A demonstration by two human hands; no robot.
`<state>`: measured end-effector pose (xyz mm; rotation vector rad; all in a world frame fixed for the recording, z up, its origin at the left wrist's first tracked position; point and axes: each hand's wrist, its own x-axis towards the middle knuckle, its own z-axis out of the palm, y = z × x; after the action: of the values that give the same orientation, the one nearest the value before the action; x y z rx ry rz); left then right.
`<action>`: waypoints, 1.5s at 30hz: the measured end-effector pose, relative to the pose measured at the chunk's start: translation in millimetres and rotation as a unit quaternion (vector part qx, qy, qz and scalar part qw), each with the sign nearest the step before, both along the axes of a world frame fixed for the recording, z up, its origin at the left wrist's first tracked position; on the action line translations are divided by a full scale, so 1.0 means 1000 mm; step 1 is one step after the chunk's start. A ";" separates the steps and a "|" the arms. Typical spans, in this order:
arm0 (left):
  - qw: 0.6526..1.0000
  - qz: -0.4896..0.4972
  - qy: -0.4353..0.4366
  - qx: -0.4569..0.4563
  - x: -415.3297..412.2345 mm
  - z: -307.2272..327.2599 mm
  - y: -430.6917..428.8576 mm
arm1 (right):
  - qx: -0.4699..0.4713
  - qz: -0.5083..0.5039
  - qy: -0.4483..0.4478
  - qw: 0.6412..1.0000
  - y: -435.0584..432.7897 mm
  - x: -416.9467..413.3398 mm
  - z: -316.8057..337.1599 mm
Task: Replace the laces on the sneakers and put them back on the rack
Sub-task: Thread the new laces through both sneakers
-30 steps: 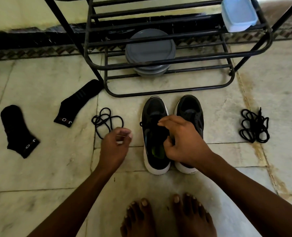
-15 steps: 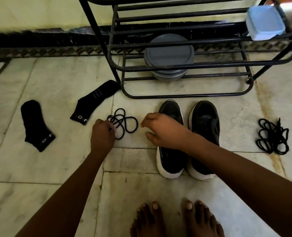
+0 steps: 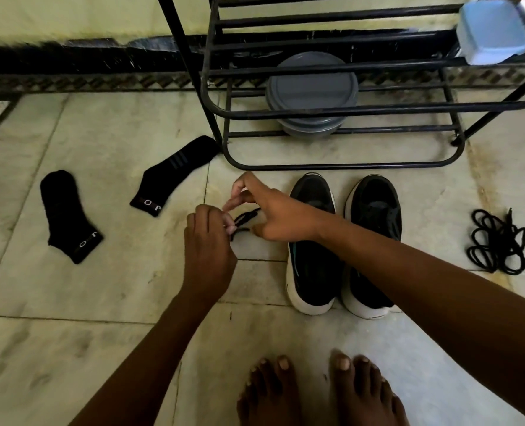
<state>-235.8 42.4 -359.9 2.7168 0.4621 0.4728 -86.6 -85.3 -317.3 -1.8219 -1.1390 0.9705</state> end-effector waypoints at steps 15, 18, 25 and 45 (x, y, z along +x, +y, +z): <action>0.962 0.208 0.149 -0.097 -0.040 -0.015 0.071 | 0.058 -0.085 -0.080 0.991 -0.033 0.031 0.030; 0.947 0.247 0.106 -0.173 -0.041 -0.023 0.074 | 0.027 -0.116 -0.158 0.980 -0.036 0.039 0.029; 0.976 0.177 0.057 -0.115 -0.043 -0.016 0.067 | -0.120 -0.090 -0.357 0.922 -0.044 0.041 0.028; 0.960 0.261 0.088 -0.047 -0.043 -0.001 0.063 | 0.007 -0.076 -0.099 0.992 -0.040 0.019 0.018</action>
<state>-279.3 105.4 -360.8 2.5350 1.2305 0.3236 -68.0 -125.5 -299.6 -1.9971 -1.1009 0.7045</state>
